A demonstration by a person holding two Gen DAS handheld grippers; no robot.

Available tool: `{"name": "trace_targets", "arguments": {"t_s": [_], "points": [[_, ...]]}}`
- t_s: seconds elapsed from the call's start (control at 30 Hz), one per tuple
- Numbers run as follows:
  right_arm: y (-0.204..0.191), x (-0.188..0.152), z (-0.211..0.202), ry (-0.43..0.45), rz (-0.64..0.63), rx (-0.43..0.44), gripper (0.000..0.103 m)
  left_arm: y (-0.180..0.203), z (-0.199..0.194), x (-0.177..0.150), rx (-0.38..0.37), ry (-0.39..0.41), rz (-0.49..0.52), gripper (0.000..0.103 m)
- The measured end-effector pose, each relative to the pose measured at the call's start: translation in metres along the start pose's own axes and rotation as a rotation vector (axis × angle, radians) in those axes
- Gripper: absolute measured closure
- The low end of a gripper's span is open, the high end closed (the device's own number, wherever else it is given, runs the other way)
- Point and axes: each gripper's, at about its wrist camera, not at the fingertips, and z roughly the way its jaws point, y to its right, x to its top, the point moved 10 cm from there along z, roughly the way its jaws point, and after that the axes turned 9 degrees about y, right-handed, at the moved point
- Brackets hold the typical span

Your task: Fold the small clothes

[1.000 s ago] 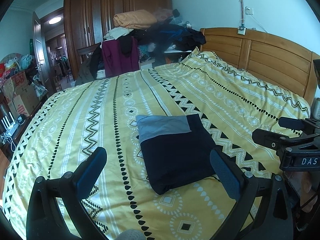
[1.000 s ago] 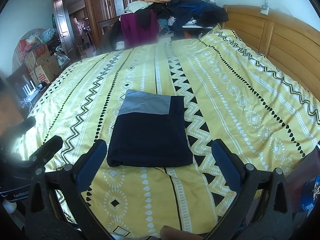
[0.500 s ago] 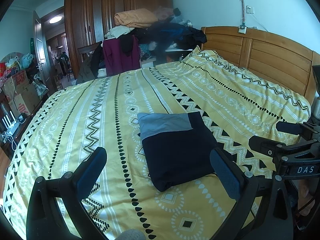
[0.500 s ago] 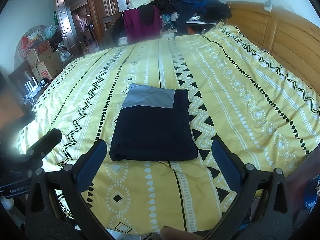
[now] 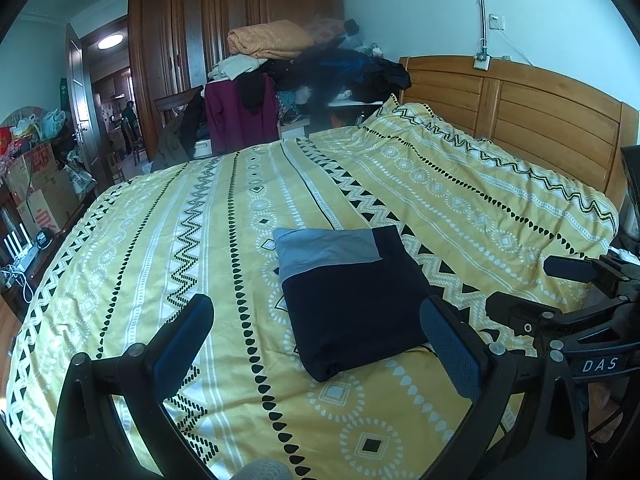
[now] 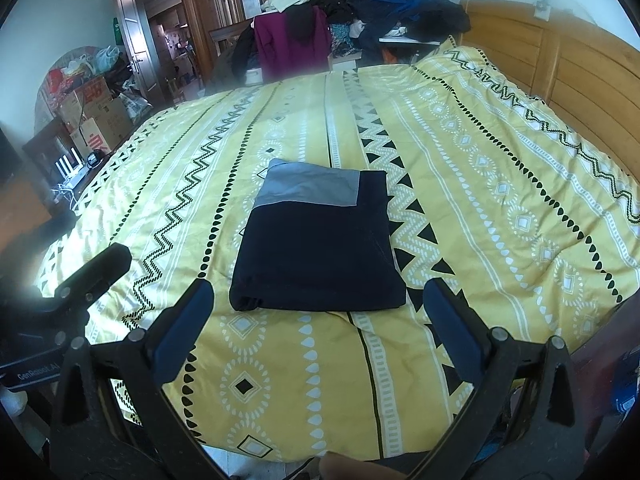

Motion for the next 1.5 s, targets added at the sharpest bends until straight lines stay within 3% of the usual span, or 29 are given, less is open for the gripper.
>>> {"name": "trace_targets", "arguments": {"t_s": [1.5], "points": [[0.007, 0.016, -0.002, 0.030, 0.006, -0.016, 0.000, -0.004, 0.004, -0.010, 0.008, -0.020, 0.005, 0.000]]}}
